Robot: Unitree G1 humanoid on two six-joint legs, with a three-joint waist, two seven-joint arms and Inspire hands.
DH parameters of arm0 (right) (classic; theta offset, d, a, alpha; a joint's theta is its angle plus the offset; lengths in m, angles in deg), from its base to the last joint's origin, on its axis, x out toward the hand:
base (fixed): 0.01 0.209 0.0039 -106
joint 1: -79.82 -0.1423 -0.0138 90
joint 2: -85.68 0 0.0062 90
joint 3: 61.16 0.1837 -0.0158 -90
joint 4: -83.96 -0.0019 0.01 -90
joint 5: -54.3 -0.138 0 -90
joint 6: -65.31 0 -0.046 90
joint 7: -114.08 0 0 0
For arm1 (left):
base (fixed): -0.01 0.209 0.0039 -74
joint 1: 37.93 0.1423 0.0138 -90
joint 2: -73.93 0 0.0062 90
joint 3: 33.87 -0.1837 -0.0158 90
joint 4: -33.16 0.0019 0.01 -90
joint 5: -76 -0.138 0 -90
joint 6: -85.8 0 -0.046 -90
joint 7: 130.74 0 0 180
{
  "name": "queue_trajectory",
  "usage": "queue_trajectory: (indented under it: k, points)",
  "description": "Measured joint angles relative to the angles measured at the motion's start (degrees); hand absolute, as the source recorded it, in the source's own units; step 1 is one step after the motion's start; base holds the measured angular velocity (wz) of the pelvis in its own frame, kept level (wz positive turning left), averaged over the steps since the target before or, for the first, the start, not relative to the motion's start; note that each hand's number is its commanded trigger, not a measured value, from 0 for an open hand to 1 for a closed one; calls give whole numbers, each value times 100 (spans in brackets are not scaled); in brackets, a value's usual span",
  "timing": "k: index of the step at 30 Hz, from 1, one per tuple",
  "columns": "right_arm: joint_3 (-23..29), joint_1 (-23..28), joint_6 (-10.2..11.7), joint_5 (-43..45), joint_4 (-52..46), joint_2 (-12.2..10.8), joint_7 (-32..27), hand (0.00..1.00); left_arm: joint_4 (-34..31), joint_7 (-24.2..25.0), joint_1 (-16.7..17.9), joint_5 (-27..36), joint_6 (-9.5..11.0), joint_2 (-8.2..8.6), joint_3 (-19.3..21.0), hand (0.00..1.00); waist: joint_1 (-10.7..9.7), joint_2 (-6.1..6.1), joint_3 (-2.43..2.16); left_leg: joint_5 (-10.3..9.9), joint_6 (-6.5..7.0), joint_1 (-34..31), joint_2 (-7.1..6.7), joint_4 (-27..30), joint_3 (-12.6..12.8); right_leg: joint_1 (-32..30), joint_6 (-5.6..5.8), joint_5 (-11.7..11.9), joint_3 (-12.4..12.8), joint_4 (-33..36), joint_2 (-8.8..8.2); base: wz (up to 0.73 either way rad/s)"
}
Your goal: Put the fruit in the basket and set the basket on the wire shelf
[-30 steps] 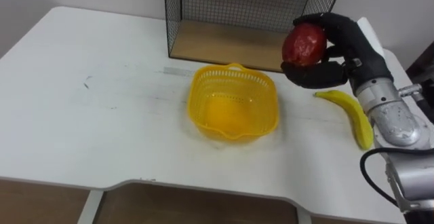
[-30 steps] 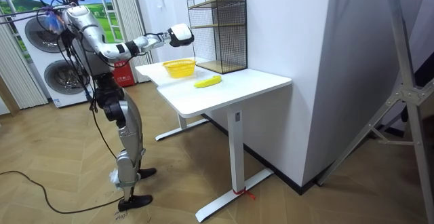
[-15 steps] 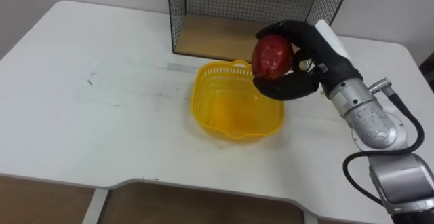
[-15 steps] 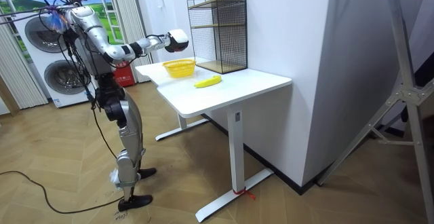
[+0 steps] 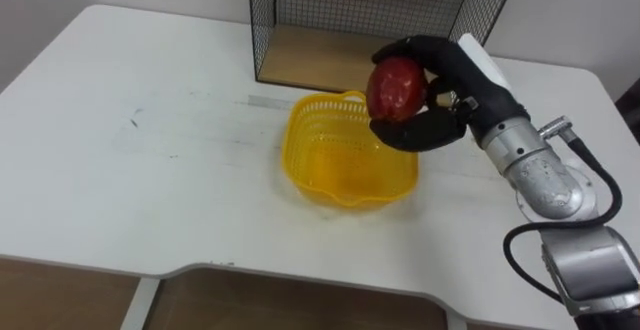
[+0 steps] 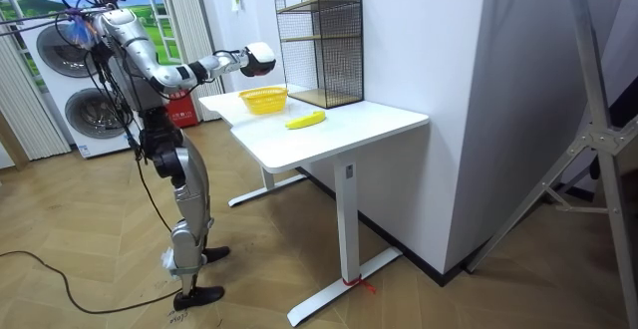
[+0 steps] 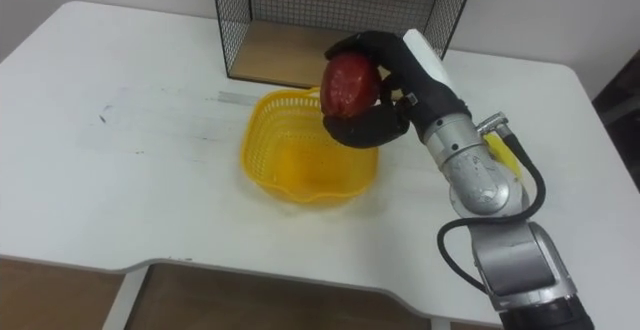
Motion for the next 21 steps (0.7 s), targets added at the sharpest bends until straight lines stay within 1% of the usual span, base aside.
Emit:
queue_trajectory:
  k: [1,3,6,16,21]
  points:
    - [-4,0,0,0,3,0,0,0,0,0,1,1,0,0,-10,0,6,-2,1,0,0,4,0,2,0,7,0,0,-1,1,0,0]
    - [-22,0,0,-5,11,-1,-1,0,-5,0,2,3,3,-6,-117,0,12,-16,19,0,0,16,-1,8,-10,23,0,0,-12,0,0,0]
    - [-94,0,1,-50,42,0,-5,0,-5,0,4,14,5,-11,-222,0,6,-34,22,0,0,3,-3,17,-26,28,0,0,-17,1,1,0]
    - [-132,0,2,-46,68,1,-6,0,-207,0,74,8,7,-13,-224,0,-63,-41,27,0,0,-17,-7,17,-36,0,0,0,-22,1,1,0]
    - [-144,0,2,-46,139,1,-6,0,-299,0,112,8,5,-12,-225,0,-72,-15,44,0,0,-15,-6,14,-32,-2,0,0,-19,1,1,0]
